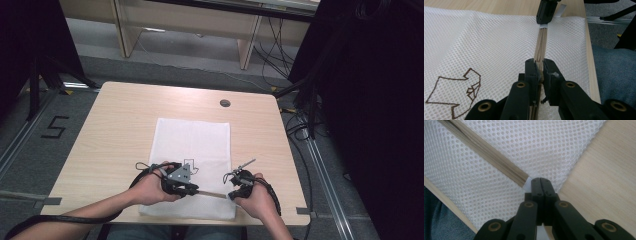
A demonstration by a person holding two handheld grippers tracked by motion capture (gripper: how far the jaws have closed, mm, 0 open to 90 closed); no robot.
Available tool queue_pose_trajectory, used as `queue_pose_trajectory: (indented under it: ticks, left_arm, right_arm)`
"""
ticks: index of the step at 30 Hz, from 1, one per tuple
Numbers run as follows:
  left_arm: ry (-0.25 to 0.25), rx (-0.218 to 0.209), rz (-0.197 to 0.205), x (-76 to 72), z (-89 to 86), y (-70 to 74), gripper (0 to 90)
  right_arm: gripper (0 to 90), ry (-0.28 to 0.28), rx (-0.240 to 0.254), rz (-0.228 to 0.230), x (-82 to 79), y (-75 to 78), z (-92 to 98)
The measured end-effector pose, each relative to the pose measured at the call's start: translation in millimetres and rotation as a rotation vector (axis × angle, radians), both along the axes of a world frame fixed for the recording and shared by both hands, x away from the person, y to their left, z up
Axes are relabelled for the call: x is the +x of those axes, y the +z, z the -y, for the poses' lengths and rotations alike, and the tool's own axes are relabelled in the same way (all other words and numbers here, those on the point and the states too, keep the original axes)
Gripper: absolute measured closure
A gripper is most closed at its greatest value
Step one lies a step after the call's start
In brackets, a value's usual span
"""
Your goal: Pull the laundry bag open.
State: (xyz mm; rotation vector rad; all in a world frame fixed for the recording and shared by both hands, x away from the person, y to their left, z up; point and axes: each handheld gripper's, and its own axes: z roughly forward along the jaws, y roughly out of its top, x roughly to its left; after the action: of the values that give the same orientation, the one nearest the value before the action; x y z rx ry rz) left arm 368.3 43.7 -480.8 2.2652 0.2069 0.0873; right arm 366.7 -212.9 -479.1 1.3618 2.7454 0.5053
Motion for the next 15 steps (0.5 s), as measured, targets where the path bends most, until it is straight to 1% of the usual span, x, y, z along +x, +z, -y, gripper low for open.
queue_pose_trajectory:
  ticks: [2,3,4,5,6,7,8,10,11,15]
  left_arm:
    - [0.001,-0.001,-0.002,-0.2,-0.2,-0.3,82.1]
    - [0.001,0.006,0.004,-0.2,-0.5,-0.3,82.1]
    - [0.002,-0.001,-0.004,0.3,-1.3,-0.3,82.1]
    - [0.007,-0.001,-0.007,0.4,-2.0,-0.6,82.1]
    - [0.007,0.002,0.001,0.8,-3.2,-0.6,82.1]
    - [0.015,-0.009,-0.017,0.8,-4.2,-0.6,82.1]
    - [0.012,-0.004,-0.008,0.8,-5.0,-0.5,82.1]
    - [0.012,-0.003,-0.014,0.9,-6.6,0.1,82.1]
    - [0.011,-0.005,-0.004,1.0,-7.5,0.2,82.1]
    - [0.012,-0.009,-0.008,-0.4,-7.0,0.0,82.1]
  right_arm:
    - [90.0,-0.01,0.002,-0.008,-0.5,1.0,-1.2]
    - [90.0,-0.011,0.002,-0.009,-0.5,1.1,-1.3]
    - [90.0,-0.011,0.002,-0.009,-0.5,1.2,-1.2]
    - [90.0,-0.001,0.0,0.001,0.1,-0.2,-0.3]
    - [90.0,-0.002,0.001,0.0,0.1,0.0,-0.2]
    - [90.0,-0.014,0.004,-0.009,-0.4,1.1,-1.0]
    - [90.0,-0.014,0.005,-0.01,-0.3,1.1,-0.9]
    - [90.0,-0.014,0.004,-0.012,-0.2,1.2,-1.0]
    - [90.0,-0.014,0.004,-0.011,-0.3,1.1,-1.1]
    - [90.0,-0.014,0.004,-0.011,-0.3,1.1,-1.0]
